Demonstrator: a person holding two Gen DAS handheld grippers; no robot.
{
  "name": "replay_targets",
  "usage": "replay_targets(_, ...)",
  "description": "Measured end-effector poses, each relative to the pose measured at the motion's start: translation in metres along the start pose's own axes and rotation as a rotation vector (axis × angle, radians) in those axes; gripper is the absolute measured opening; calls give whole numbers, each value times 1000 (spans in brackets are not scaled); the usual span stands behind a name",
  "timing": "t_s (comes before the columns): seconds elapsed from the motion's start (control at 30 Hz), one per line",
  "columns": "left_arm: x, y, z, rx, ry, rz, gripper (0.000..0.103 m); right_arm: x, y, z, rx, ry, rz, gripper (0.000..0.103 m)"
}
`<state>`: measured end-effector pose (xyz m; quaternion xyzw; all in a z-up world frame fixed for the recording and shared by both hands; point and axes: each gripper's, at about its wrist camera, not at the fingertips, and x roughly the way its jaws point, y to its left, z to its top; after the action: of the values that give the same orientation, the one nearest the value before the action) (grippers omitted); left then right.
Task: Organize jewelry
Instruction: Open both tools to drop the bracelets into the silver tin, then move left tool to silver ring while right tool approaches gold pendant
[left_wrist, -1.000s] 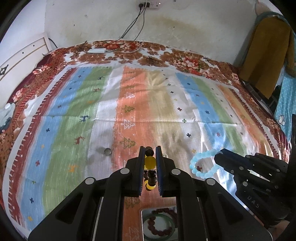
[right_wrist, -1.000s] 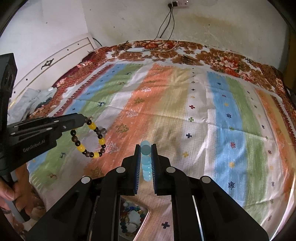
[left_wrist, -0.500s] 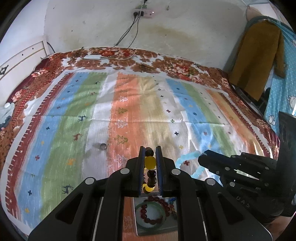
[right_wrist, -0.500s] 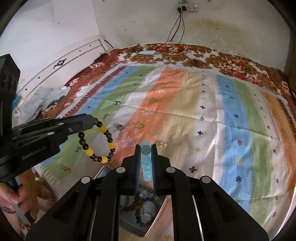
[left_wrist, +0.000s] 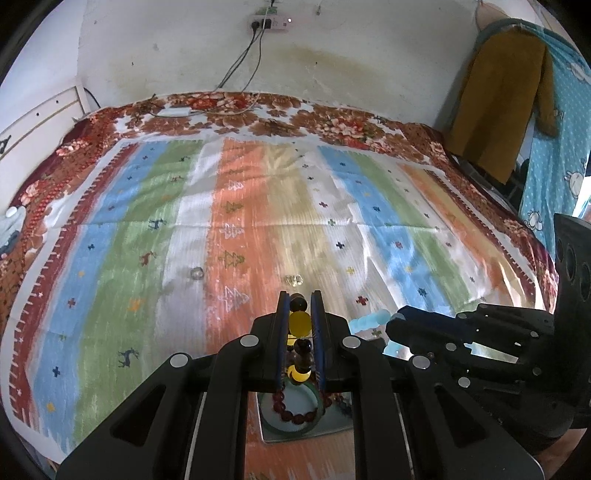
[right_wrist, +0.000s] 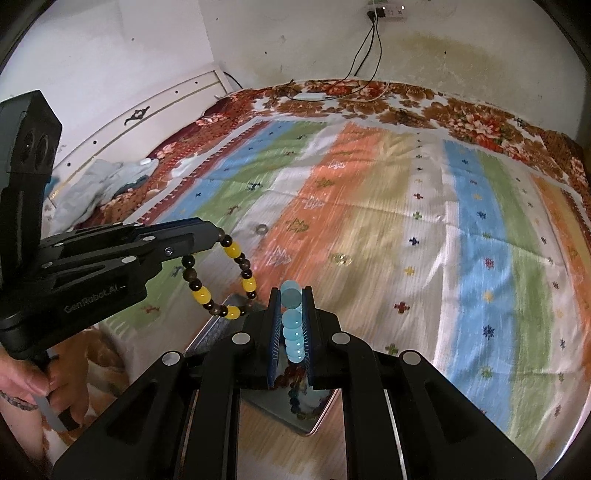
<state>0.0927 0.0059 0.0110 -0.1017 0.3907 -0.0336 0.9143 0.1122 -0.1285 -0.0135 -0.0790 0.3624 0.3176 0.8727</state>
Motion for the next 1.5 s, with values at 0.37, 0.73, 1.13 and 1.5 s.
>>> replay_targets(0.37,8,-1,-15,-7,57,2,11,2,4,-12,-16,38,31,12)
replay_targets(0.73,10,27,-8,-101,63,43,29,6,2,-15,-27,53,-6,38)
replay_targets(1.13,20,57,1,-144,84,130,49,22,-29,-4,61,76,-50,56)
replay_targets(1.5,55,80,24,-172,143,184,58,49,-35,12,57,115,-87,58)
